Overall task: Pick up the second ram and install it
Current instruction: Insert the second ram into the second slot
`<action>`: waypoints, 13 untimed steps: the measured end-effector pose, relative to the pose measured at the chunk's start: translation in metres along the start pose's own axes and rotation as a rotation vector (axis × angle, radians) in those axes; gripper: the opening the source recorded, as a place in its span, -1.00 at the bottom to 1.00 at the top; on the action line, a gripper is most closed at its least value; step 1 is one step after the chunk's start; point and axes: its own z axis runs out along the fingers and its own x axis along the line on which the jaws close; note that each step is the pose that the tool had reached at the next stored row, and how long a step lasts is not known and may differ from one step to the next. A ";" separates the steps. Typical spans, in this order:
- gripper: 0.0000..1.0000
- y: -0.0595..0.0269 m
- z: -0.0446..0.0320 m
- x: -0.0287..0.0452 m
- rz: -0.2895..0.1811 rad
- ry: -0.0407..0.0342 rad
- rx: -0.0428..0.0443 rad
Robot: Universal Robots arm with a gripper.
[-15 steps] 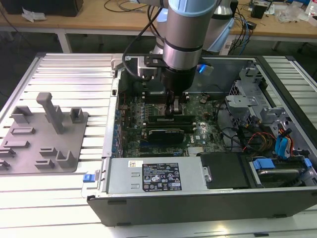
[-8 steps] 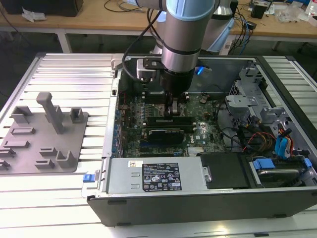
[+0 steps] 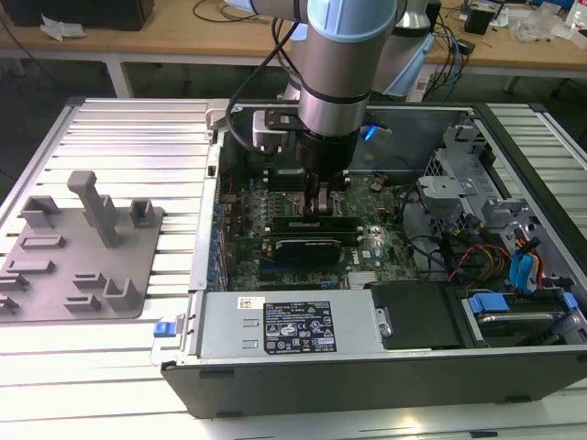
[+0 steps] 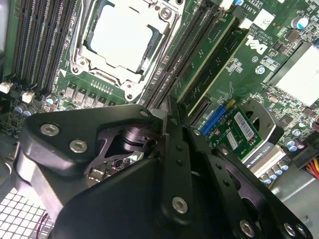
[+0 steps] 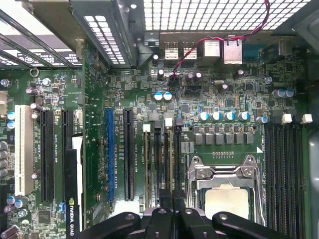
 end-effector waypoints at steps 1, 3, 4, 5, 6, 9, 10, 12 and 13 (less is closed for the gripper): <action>-0.82 0.0000 0.0000 0.0000 0.000 0.0000 0.0000; -0.82 -0.0001 0.0010 -0.0001 0.000 -0.0003 0.0002; -0.82 0.0000 0.0015 0.0001 0.000 0.0001 -0.0001; -0.82 -0.0001 0.0015 0.0000 0.000 0.0000 -0.0001; -0.82 -0.0001 0.0016 0.0000 0.000 -0.0002 0.0000; -0.82 -0.0001 0.0024 0.0000 0.000 -0.0001 0.0000; -0.82 -0.0001 0.0024 0.0000 0.000 -0.0001 -0.0001; -0.82 0.0000 0.0026 0.0000 0.000 -0.0070 -0.0001; -0.82 -0.0001 0.0025 0.0000 0.000 -0.0078 -0.0001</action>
